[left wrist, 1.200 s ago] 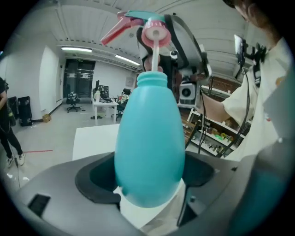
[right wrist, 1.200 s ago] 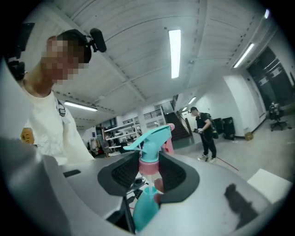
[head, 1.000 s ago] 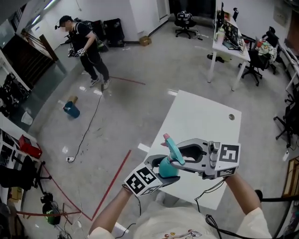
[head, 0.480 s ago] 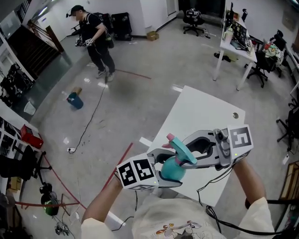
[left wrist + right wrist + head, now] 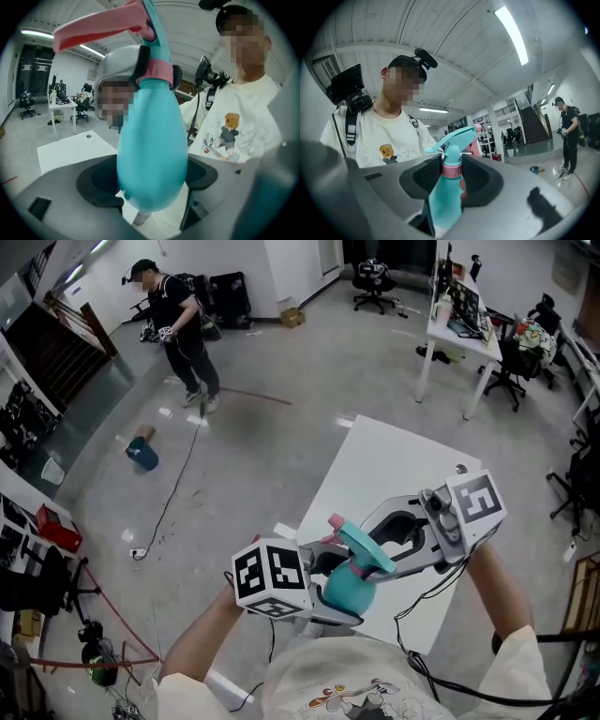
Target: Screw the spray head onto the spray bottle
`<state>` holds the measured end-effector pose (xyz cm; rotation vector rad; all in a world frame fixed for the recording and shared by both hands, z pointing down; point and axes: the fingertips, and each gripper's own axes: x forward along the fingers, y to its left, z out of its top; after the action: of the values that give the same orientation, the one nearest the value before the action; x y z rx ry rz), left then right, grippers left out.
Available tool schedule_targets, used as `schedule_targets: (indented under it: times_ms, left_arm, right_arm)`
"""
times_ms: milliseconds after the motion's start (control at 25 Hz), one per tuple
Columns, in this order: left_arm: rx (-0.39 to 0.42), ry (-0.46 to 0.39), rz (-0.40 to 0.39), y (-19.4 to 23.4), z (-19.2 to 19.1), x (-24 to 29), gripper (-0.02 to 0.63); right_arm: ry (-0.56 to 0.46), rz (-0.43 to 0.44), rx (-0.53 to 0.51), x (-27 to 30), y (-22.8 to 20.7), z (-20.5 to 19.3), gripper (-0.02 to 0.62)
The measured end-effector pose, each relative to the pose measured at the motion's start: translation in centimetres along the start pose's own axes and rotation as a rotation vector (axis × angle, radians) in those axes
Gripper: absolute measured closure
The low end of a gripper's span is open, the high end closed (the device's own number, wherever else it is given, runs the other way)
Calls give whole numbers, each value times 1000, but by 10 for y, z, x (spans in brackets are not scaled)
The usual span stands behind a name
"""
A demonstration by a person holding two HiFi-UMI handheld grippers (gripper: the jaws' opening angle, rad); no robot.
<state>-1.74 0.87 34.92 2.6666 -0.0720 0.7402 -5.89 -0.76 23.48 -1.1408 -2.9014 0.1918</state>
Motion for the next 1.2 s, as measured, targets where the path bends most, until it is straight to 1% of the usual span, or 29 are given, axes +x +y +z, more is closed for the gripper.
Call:
schedule_targets:
  times_ms: [80, 120, 160, 240, 320, 440, 560, 640, 800, 920, 1000, 1040, 1120, 1200]
  left_arm:
    - [-3, -28, -14, -4, 2, -2, 196]
    - [0, -34, -5, -3, 3, -3, 196]
    - [3, -34, 17, 1, 4, -3, 196]
    - [-7, -33, 88, 13, 7, -4, 196]
    - [-42, -40, 200, 29, 8, -6, 196]
    - [-101, -57, 435, 57, 3, -12, 196]
    - [-101, -45, 684, 83, -3, -22, 196]
    - [-83, -32, 820, 98, -5, -30, 196]
    - [-82, -41, 1011, 115, -9, -42, 196]
    - [-86, -90, 1144, 119, -9, -46, 196]
    - [-99, -129, 1207, 121, -5, -49, 196]
    - [-112, -145, 1225, 122, -5, -50, 196]
    - [-139, -166, 1241, 121, -6, -51, 196]
    - [-157, -175, 1236, 122, -9, -48, 196]
  right_arm:
    - [-13, -8, -7, 1, 0, 1, 460]
    - [-9, -17, -11, 1, 0, 2, 460]
    - [1, -30, -14, 0, -2, 3, 460]
    - [32, -79, -25, -5, -8, 2, 460]
    - [60, -163, -39, -11, -20, 0, 460]
    - [90, -319, -50, -15, -37, -7, 460]
    - [92, -479, -47, -20, -49, -12, 460]
    - [93, -599, -52, -24, -58, -14, 460]
    - [108, -818, -78, -27, -69, -19, 460]
    - [99, -946, -111, -27, -66, -21, 460]
    - [72, -1019, -125, -26, -67, -16, 460]
    - [62, -1052, -125, -26, -67, -15, 460]
    - [60, -1111, -117, -26, -68, -16, 460]
    - [69, -1150, -108, -25, -69, -19, 460]
